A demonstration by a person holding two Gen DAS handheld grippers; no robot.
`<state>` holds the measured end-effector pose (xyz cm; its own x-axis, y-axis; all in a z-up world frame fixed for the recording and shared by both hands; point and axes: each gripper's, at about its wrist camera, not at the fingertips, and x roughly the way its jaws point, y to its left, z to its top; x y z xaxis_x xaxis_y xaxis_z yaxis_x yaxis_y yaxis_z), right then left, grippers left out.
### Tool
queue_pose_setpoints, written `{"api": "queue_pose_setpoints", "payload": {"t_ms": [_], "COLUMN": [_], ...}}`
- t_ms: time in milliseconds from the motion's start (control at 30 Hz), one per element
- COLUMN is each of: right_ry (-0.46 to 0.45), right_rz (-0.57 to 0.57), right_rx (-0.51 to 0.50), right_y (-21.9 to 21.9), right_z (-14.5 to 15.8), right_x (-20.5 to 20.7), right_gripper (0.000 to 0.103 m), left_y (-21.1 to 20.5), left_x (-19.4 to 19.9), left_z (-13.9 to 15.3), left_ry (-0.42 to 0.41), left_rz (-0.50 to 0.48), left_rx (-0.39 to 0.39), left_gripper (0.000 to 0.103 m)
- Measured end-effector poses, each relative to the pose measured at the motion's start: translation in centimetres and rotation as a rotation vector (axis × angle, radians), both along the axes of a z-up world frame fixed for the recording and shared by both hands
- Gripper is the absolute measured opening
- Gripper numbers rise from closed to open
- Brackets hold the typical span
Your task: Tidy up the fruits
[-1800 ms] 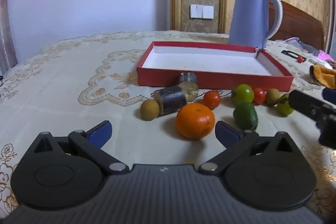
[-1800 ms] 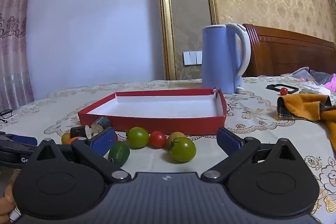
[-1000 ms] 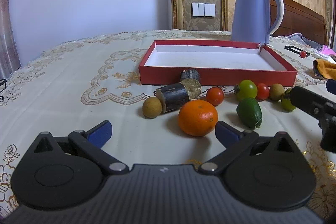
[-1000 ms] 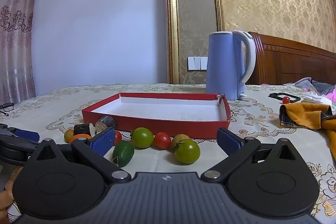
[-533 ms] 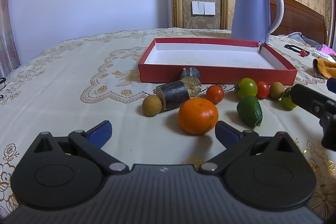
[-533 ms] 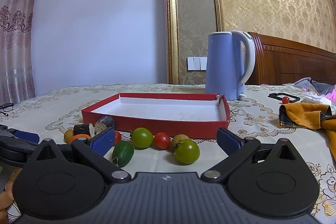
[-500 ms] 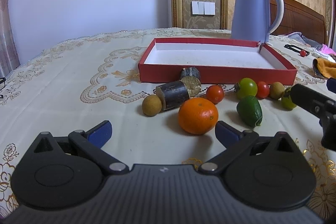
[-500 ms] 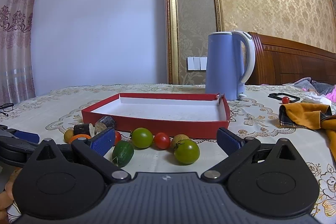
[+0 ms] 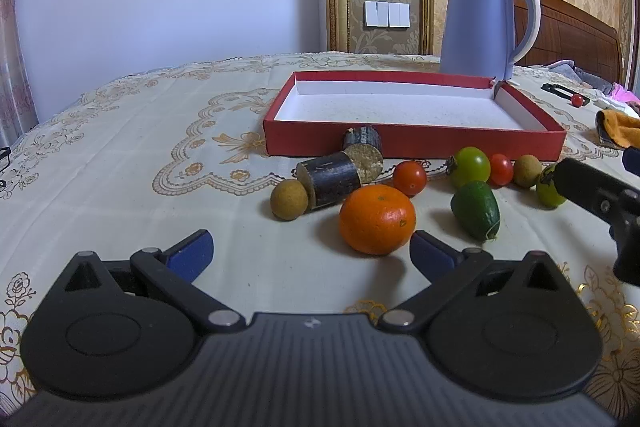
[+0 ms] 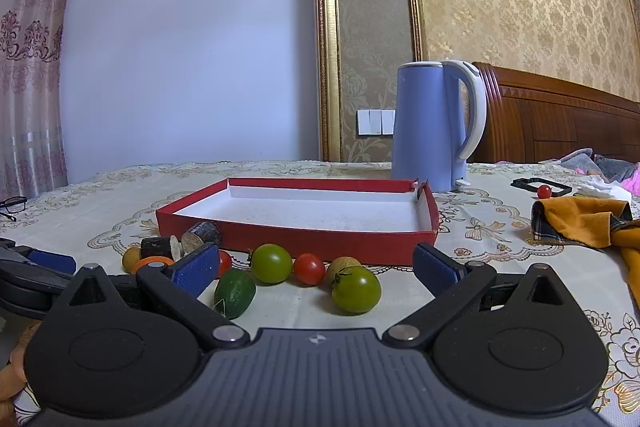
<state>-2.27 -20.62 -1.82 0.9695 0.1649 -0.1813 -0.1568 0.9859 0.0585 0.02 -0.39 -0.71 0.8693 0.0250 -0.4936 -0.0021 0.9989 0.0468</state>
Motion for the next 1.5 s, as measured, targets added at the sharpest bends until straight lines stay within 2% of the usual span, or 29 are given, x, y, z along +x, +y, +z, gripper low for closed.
{"api": "queue_pose_setpoints", "payload": {"t_ms": [867, 1067, 1200, 1333, 1500], "right_ry": [-0.006, -0.018, -0.006, 0.095, 0.111], "right_rz": [-0.004, -0.037, -0.046, 0.029, 0.037], "right_rx": [0.010, 0.078, 0.037, 0.011, -0.103], "right_y": [-0.1, -1.7, -2.7, -2.6, -1.2], "right_z": [0.1, 0.5, 1.1, 0.5, 0.7], "right_x": [-0.1, -0.6, -0.8, 0.4, 0.9], "right_gripper": [0.103, 0.103, 0.103, 0.103, 0.103], "left_y": [0.0, 0.1, 0.2, 0.1, 0.4], "left_x": [-0.1, -0.1, -0.1, 0.0, 0.0], "left_z": [-0.1, 0.0, 0.0, 0.1, 0.2], "left_ry": [0.002, 0.006, 0.008, 0.014, 0.007], "left_rz": [-0.001, -0.003, 0.006, 0.004, 0.002], "left_rx": [-0.001, -0.012, -0.017, -0.016, -0.031], "left_gripper": [0.103, 0.103, 0.103, 0.103, 0.103]}}
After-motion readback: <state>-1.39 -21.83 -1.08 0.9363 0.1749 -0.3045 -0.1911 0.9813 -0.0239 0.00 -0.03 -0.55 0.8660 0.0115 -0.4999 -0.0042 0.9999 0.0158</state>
